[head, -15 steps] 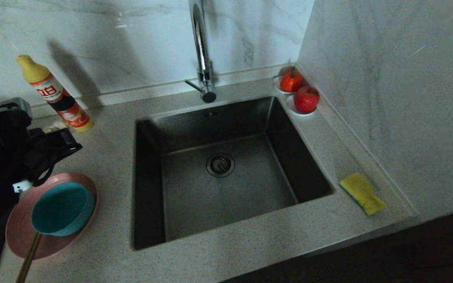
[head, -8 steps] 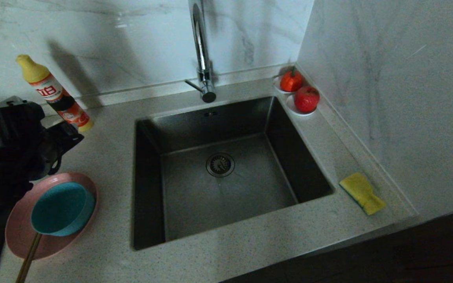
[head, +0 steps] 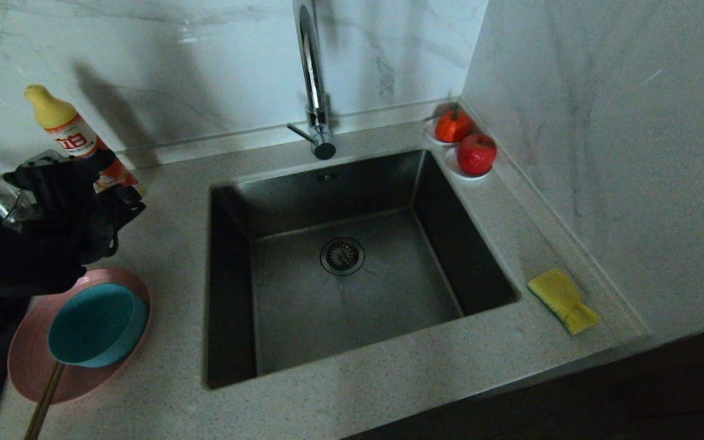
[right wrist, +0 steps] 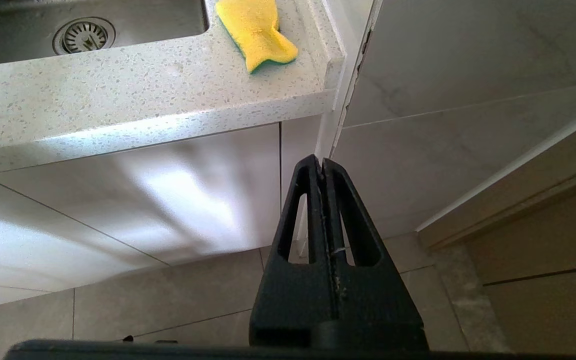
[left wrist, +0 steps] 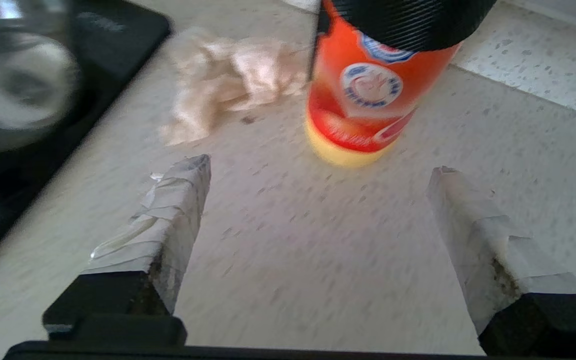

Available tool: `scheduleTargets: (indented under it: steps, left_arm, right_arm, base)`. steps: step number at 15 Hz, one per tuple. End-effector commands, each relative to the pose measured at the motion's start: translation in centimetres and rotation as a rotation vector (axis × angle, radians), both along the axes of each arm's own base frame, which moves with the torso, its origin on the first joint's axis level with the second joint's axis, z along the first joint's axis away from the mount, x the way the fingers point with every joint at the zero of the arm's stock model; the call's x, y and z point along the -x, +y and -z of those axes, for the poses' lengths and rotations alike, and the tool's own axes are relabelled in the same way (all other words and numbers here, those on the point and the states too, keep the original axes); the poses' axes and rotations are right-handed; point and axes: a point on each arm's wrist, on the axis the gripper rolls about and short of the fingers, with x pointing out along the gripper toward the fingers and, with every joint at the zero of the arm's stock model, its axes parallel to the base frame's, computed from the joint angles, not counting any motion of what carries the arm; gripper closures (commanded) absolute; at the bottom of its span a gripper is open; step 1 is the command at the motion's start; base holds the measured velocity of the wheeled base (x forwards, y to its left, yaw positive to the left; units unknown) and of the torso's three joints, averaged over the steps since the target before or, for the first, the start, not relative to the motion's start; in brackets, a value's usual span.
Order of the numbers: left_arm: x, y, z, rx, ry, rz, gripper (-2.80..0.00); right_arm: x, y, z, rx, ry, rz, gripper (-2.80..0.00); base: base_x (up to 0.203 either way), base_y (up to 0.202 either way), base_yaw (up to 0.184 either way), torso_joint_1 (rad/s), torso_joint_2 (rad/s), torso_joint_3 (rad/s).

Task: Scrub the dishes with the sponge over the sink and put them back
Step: Grab the dish soap

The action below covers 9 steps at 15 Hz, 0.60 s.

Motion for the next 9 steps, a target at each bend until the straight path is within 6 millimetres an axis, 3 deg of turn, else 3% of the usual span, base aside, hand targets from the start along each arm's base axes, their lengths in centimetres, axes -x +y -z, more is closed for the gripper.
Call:
scheduleTargets:
  steps: [1,6,7,9]
  left_arm:
    - [-1.4,0.2,0.4,-0.004,-0.012,0.006,-2.8]
    - [-4.0,0.6,0.0,-0.044,-0.062,0.034,-2.8]
    - [-4.4,0.6,-0.1,-0.049,-0.073,0.033,0.0]
    - [-5.0,0.7,-0.8,-0.081,-0.103,0.03,0.0]
  right_arm:
    - [0.0,0.0,0.0,0.0,-0.001,0.0,0.0]
    - [0.0,0.0,0.0,-0.001,-0.001,0.0,0.0]
    - [0.0,0.0,0.0,0.0,-0.001,0.0,0.0]
    - [0.0,0.0,0.0,0.0,-0.001,0.0,0.0]
  base:
    - [0.0,0.0,0.0,0.0,0.0,0.0]
    - [0.0,0.0,0.0,0.0,0.0,0.0]
    - [0.0,0.0,0.0,0.0,0.0,0.0]
    - [0.0,0.0,0.0,0.0,0.0,0.0]
